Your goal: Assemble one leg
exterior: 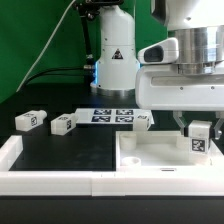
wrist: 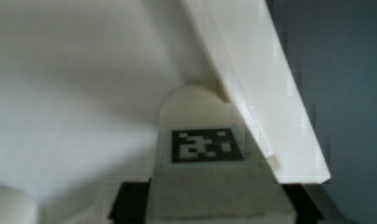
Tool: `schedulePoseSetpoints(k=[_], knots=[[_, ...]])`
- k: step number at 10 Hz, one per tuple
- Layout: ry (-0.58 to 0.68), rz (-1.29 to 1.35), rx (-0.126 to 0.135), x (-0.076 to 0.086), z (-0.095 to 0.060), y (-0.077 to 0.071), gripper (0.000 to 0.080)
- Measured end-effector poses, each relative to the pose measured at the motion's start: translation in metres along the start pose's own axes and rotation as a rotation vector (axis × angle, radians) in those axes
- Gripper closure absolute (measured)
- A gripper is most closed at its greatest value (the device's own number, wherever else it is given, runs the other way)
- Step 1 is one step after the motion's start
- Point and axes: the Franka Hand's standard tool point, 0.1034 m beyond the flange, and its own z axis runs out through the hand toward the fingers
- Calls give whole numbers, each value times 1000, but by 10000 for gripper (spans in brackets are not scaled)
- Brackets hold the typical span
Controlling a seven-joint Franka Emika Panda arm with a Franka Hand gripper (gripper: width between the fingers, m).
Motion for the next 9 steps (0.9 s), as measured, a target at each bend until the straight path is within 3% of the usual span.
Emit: schedulePoseSetpoints(k=[4,8,9], knots=[[-5,508,6,-2,1,-2,508],[-16,541,17,-2,2,-2,508],[-15,529,17,-2,2,-2,299]])
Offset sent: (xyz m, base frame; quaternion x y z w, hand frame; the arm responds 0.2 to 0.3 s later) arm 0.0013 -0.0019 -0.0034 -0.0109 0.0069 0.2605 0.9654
